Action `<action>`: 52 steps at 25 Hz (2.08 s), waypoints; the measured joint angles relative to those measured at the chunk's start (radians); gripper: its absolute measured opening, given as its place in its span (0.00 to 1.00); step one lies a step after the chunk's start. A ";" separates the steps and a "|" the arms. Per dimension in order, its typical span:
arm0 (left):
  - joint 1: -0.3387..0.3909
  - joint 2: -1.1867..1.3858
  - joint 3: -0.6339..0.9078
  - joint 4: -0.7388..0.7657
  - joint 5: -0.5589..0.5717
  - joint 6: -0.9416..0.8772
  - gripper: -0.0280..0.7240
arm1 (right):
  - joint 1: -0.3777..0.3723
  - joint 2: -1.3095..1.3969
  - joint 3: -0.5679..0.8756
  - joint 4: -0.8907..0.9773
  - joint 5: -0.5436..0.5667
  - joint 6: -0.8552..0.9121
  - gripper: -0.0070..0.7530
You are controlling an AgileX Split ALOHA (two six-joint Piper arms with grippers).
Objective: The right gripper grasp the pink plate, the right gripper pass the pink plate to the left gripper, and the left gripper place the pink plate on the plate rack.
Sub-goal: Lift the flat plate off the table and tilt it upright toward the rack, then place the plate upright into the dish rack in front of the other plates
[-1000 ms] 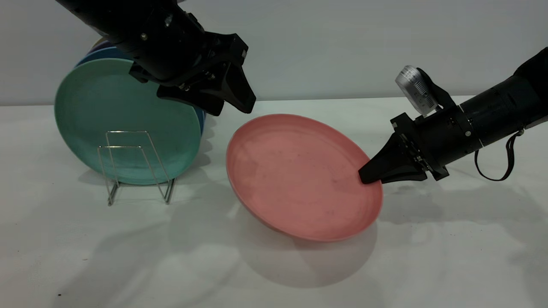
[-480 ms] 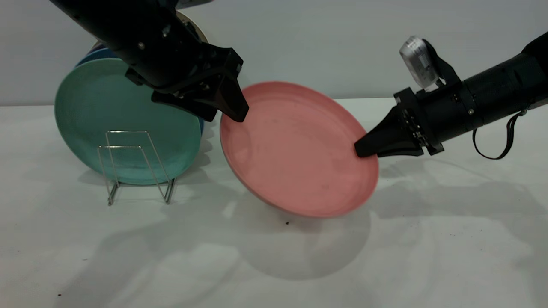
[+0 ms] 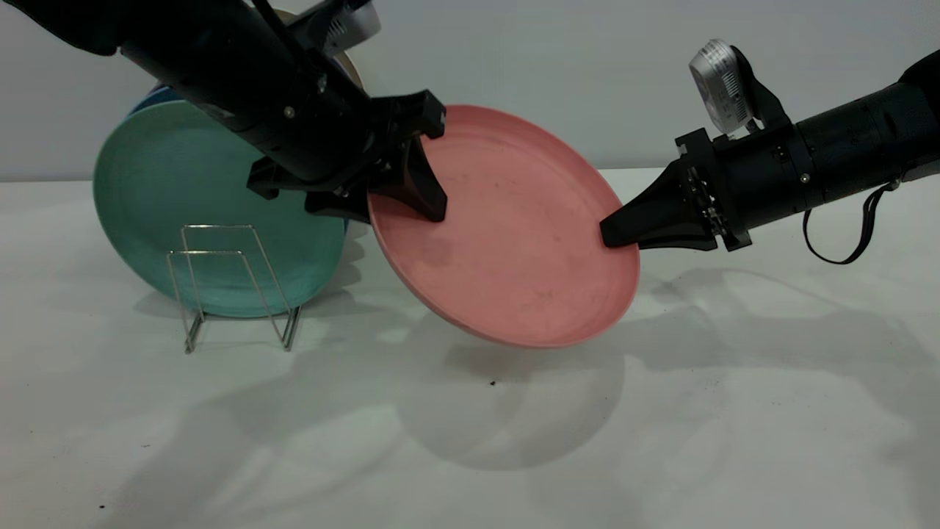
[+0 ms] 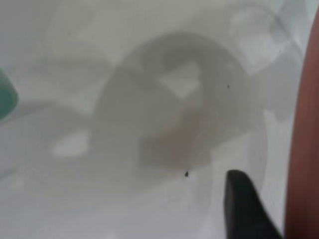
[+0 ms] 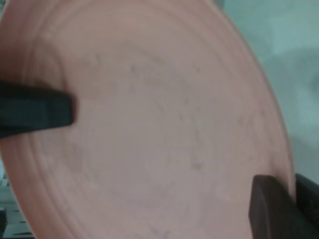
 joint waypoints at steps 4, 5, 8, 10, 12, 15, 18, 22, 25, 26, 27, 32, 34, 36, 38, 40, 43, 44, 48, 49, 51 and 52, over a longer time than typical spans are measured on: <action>0.000 0.000 0.000 -0.016 -0.001 0.000 0.20 | 0.000 0.000 0.000 0.000 -0.018 -0.006 0.04; 0.000 0.000 0.000 -0.021 -0.001 -0.001 0.18 | 0.000 0.000 0.000 -0.001 -0.026 -0.007 0.04; 0.000 0.000 0.000 -0.024 0.000 0.000 0.18 | 0.000 0.000 0.000 -0.001 -0.034 -0.006 0.07; 0.000 0.000 0.000 -0.023 0.001 0.000 0.18 | 0.000 -0.001 0.000 0.005 -0.038 -0.005 0.13; 0.000 0.000 0.000 -0.012 0.001 0.002 0.18 | 0.000 -0.010 0.000 0.014 -0.040 -0.005 0.23; 0.001 0.000 0.000 -0.005 0.001 0.003 0.18 | 0.000 -0.062 0.000 0.014 -0.045 -0.004 0.45; 0.001 -0.005 0.000 0.010 0.005 0.054 0.18 | -0.010 -0.152 0.000 0.016 -0.038 -0.004 0.62; 0.001 -0.070 0.000 0.099 0.010 0.190 0.18 | -0.057 -0.309 0.000 0.013 0.008 0.043 0.71; 0.001 -0.161 0.000 0.229 0.028 0.329 0.18 | -0.101 -0.443 0.000 -0.019 0.086 0.111 0.71; 0.001 -0.196 0.000 0.284 0.035 0.368 0.18 | -0.113 -0.495 0.000 -0.039 0.106 0.138 0.71; 0.001 -0.231 0.000 0.331 0.037 0.411 0.18 | -0.120 -0.546 0.000 -0.062 0.116 0.160 0.71; 0.028 -0.365 0.000 0.546 0.051 0.556 0.18 | -0.121 -0.776 0.001 -0.260 0.148 0.293 0.67; 0.066 -0.403 0.000 0.592 0.069 0.590 0.18 | -0.109 -0.868 0.001 -0.362 0.160 0.368 0.65; 0.117 -0.429 0.000 0.611 0.113 0.607 0.18 | -0.097 -0.950 0.002 -0.457 0.169 0.456 0.64; 0.173 -0.446 0.000 0.616 0.183 0.606 0.18 | -0.090 -1.027 0.002 -0.556 0.181 0.536 0.62; 0.238 -0.453 0.000 0.619 0.239 0.580 0.18 | -0.090 -1.110 0.012 -0.633 0.183 0.613 0.61; 0.313 -0.454 0.000 0.625 0.292 0.543 0.18 | -0.090 -1.226 0.055 -0.723 0.190 0.701 0.60; 0.331 -0.454 0.000 0.630 0.305 0.547 0.18 | -0.090 -1.267 0.082 -0.745 0.192 0.724 0.59; 0.372 -0.454 0.000 0.632 0.300 0.700 0.18 | -0.090 -1.427 0.227 -0.792 0.199 0.771 0.59; 0.373 -0.454 0.000 0.628 0.287 0.762 0.18 | -0.090 -1.462 0.273 -0.796 0.199 0.776 0.59; 0.373 -0.454 0.000 0.608 0.260 0.885 0.18 | -0.090 -1.544 0.363 -0.803 0.199 0.778 0.59; 0.373 -0.454 0.000 0.593 0.251 0.954 0.18 | -0.090 -1.585 0.413 -0.809 0.199 0.778 0.59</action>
